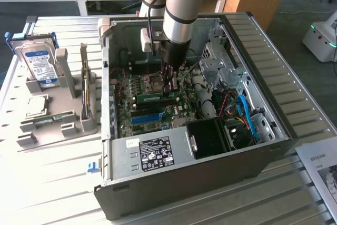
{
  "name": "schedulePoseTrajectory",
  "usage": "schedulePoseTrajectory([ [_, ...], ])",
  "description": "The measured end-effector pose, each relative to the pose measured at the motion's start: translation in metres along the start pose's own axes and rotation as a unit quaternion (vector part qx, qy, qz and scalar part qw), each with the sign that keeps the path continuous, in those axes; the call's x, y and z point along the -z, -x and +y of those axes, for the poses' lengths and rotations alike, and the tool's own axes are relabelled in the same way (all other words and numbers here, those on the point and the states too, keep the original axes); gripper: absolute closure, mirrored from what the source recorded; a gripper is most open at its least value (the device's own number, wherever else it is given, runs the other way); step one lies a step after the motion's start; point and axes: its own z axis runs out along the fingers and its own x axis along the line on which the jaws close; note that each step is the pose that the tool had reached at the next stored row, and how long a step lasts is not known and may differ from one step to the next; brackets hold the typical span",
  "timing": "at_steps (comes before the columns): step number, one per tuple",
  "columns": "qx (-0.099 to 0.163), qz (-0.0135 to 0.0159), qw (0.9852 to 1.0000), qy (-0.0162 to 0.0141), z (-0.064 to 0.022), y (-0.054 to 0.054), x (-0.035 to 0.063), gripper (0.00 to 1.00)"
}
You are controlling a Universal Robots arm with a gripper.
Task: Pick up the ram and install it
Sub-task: 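Insert the ram into the slot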
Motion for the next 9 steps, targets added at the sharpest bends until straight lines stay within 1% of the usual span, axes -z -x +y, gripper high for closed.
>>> schedulePoseTrajectory([
  [4, 0.000, 0.0001, 1.0000, -0.0001, 0.0000, 0.0000, -0.0001, 0.88],
  [9, 0.000, -0.0008, 1.0000, -0.0003, 0.0006, -0.0007, -0.0002, 0.88],
])
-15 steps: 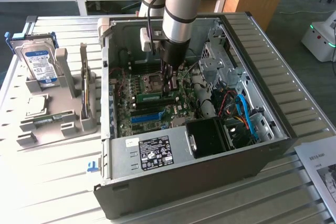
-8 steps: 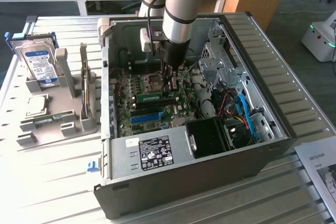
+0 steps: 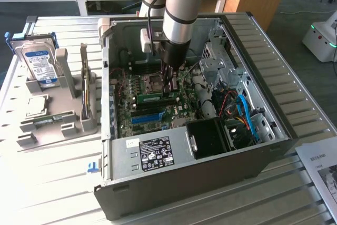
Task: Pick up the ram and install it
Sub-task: 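Insert the ram into the slot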
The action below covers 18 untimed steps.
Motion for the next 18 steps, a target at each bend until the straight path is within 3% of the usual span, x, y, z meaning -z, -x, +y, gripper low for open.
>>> schedulePoseTrajectory([
  [18, 0.000, -0.0006, 1.0000, -0.0032, 0.0012, -0.0004, -0.0001, 0.88],
])
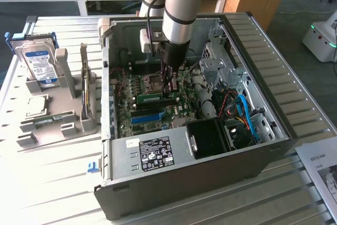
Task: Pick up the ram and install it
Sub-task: 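Insert the ram into the slot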
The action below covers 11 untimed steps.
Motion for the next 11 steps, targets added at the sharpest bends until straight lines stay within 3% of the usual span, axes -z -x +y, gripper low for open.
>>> schedulePoseTrajectory([
  [11, 0.000, 0.0000, 1.0000, -0.0033, 0.0006, -0.0002, 0.0000, 0.88],
])
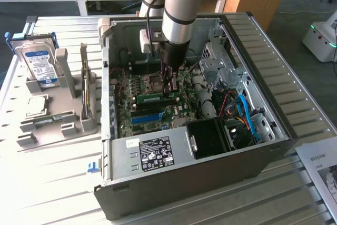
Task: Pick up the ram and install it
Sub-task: 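Insert the ram into the slot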
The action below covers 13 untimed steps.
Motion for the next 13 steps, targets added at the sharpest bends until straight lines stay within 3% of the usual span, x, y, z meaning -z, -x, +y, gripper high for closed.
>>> schedulePoseTrajectory([
  [13, -0.001, -0.0003, 1.0000, -0.0012, 0.0015, -0.0003, 0.0000, 0.88],
])
